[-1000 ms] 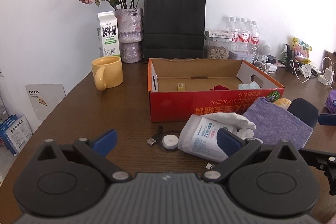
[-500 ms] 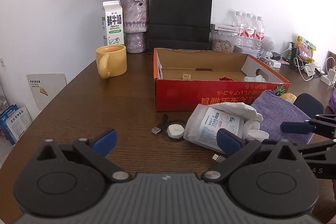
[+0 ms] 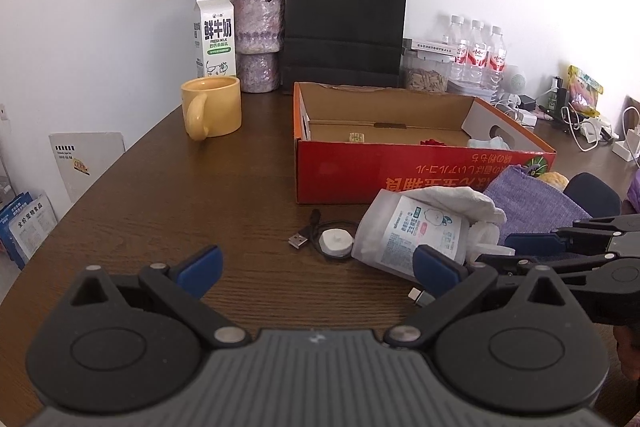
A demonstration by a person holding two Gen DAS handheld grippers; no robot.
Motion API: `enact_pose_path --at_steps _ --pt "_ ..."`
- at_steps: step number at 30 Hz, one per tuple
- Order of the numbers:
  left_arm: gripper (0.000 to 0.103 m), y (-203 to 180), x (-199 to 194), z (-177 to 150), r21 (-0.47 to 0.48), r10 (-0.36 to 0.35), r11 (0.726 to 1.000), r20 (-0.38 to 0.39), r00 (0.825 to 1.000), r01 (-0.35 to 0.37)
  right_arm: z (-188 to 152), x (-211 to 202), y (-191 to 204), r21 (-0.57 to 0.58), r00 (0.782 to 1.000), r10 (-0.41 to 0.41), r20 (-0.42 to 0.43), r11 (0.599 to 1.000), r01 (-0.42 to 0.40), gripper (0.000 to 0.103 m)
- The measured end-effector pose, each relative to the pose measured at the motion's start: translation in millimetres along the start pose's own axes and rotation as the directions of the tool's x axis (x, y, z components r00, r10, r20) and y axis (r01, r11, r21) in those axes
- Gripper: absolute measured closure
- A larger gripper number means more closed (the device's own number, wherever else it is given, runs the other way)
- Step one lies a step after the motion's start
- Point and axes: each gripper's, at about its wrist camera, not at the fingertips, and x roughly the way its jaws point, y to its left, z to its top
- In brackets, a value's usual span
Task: Organize objects
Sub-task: 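Grasp the white ribbed cap with the right tool while the left tool grasps the white wipes bottle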
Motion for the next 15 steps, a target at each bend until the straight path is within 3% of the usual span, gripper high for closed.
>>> enact_pose_path --at_steps 9,15 --pt "0.000 -21 25 9 0.080 -0.105 0.991 -0.062 0.993 0.110 -1 -12 -2 0.006 0.999 0.003 0.050 1.000 -0.003 0.065" --pt "0.000 -41 47 17 0.161 -0.120 0.977 -0.108 0.987 0.137 1 -26 -6 -0.006 0.995 -0.025 0.102 1.000 0.026 0.065"
